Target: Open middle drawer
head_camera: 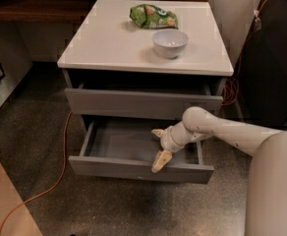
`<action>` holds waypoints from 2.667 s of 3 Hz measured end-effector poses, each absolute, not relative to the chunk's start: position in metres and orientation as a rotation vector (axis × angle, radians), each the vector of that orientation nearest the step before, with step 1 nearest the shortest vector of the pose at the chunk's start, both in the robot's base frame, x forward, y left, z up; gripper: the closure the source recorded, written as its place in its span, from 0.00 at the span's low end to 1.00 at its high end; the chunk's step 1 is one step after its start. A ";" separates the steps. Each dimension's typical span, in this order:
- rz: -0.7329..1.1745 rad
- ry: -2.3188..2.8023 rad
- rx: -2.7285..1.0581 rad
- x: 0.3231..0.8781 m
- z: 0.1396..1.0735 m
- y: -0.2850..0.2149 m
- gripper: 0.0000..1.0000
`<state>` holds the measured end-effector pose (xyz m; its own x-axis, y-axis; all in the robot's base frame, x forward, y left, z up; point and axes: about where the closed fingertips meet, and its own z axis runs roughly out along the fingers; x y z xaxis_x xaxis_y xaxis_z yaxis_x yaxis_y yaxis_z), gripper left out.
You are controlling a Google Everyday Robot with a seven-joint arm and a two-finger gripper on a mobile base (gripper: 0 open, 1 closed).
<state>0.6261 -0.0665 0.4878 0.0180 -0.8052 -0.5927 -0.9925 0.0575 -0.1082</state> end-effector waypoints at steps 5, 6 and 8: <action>0.459 1.908 -1.860 0.673 0.432 -0.052 1.00; 0.458 1.920 -1.877 0.667 0.421 -0.046 1.00; 0.490 1.936 -1.901 0.645 0.408 -0.034 1.00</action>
Offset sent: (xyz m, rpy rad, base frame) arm 0.0598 -0.0071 -0.0085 0.0018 0.0557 -0.0182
